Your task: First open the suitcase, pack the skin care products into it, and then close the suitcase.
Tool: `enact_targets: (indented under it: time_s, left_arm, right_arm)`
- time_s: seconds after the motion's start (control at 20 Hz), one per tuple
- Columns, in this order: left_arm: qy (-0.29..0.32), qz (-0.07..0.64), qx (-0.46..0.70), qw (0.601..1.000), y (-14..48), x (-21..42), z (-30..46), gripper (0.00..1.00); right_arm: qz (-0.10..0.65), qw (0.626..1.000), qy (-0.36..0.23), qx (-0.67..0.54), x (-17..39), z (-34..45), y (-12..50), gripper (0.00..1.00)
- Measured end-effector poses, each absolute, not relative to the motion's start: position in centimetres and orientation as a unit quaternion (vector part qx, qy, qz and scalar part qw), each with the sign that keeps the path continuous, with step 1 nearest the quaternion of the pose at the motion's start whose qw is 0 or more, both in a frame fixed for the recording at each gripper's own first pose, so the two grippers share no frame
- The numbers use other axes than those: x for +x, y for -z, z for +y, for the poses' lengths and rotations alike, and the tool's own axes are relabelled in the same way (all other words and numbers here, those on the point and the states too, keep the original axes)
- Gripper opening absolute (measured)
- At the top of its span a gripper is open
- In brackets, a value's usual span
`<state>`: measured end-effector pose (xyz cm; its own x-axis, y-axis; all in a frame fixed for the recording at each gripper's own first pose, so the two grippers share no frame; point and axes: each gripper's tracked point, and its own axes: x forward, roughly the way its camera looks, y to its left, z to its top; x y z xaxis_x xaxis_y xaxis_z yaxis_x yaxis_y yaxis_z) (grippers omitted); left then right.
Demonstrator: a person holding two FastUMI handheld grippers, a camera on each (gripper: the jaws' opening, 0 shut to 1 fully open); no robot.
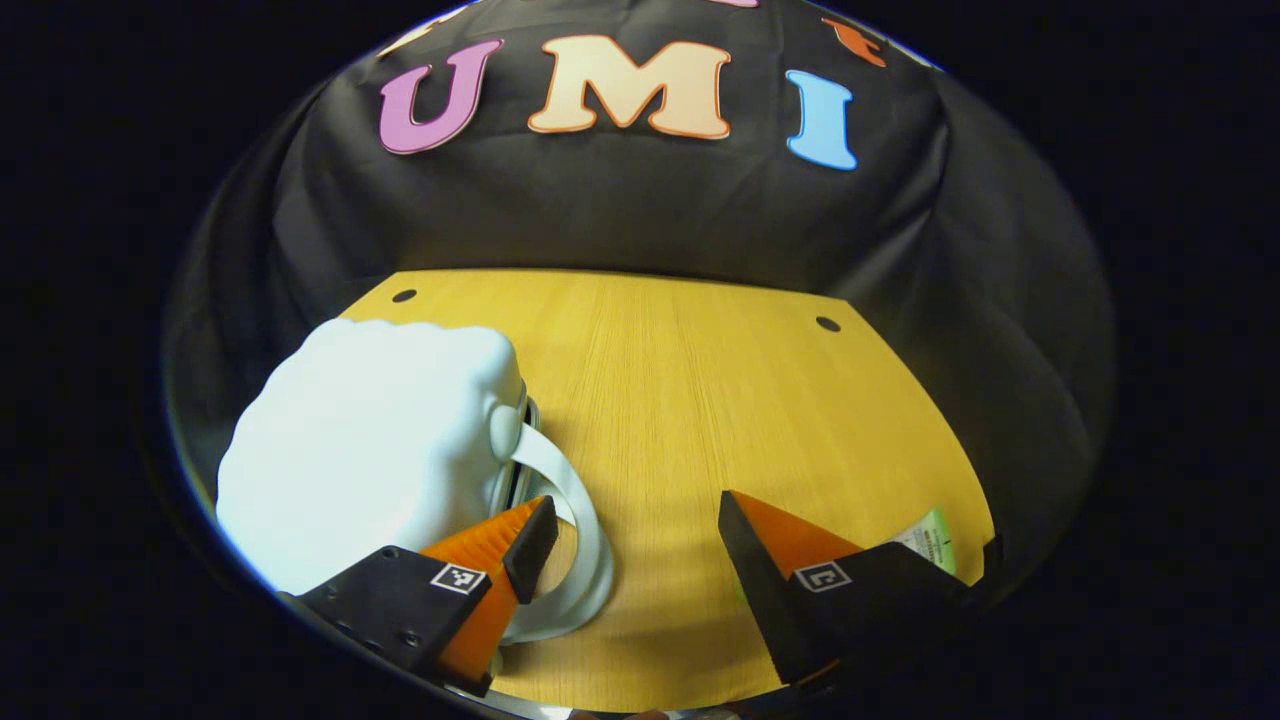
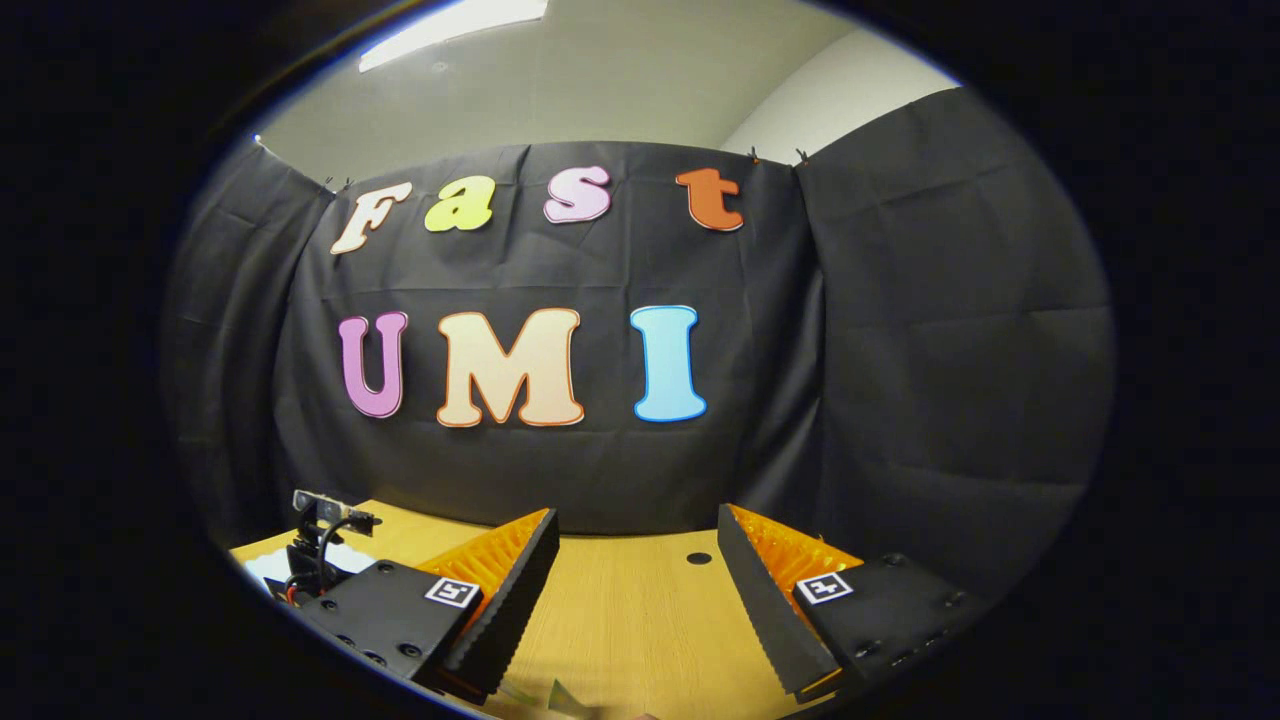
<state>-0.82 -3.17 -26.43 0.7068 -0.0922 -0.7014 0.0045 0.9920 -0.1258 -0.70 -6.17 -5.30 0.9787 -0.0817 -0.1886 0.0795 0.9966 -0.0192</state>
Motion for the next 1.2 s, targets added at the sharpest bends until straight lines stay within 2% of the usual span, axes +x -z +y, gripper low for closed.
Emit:
enact_targets:
  time_s: [0.25,0.4,0.45,0.6,0.65,0.8,0.85,0.95,1.2]
  left_arm:
    - [0.006,0.439,-0.083,0.894,29.2,-0.8,-2.5,0.94]
    - [0.004,0.465,-0.077,0.882,30.3,-1.2,-2.2,0.86]
    - [0.006,0.467,-0.072,0.881,30.5,-1.1,-2.2,0.80]
    - [0.012,0.481,-0.065,0.874,31.2,-1.4,-2.3,0.74]
    - [0.010,0.488,-0.066,0.870,31.6,-1.5,-2.3,0.68]
    - [-0.013,0.487,-0.035,0.872,31.8,-1.3,-0.5,0.40]
    - [-0.008,0.492,-0.035,0.870,32.1,-1.5,-0.6,0.14]
    - [0.012,0.493,-0.018,0.870,31.7,-1.5,-0.9,0.08]
    - [0.017,0.491,0.025,0.871,30.1,-1.4,-1.2,0.02]
  right_arm:
    - [0.113,0.993,0.029,-0.005,-0.7,-6.0,6.6,0.99]
    - [0.111,0.994,0.026,-0.006,-0.5,-6.2,6.8,0.99]
    - [0.111,0.994,0.024,-0.004,-0.4,-6.3,7.0,0.99]
    - [0.116,0.993,0.024,0.002,-0.2,-6.7,7.6,0.99]
    - [0.117,0.993,0.024,0.005,-0.2,-7.0,7.8,0.99]
    - [0.116,0.993,0.025,0.009,-0.1,-7.5,7.9,0.99]
    - [0.115,0.993,0.025,0.010,0.0,-7.7,8.0,0.99]
    - [0.114,0.993,0.024,0.009,0.2,-8.1,8.2,0.99]
    - [0.102,0.995,0.007,0.011,0.8,-8.1,8.2,1.00]
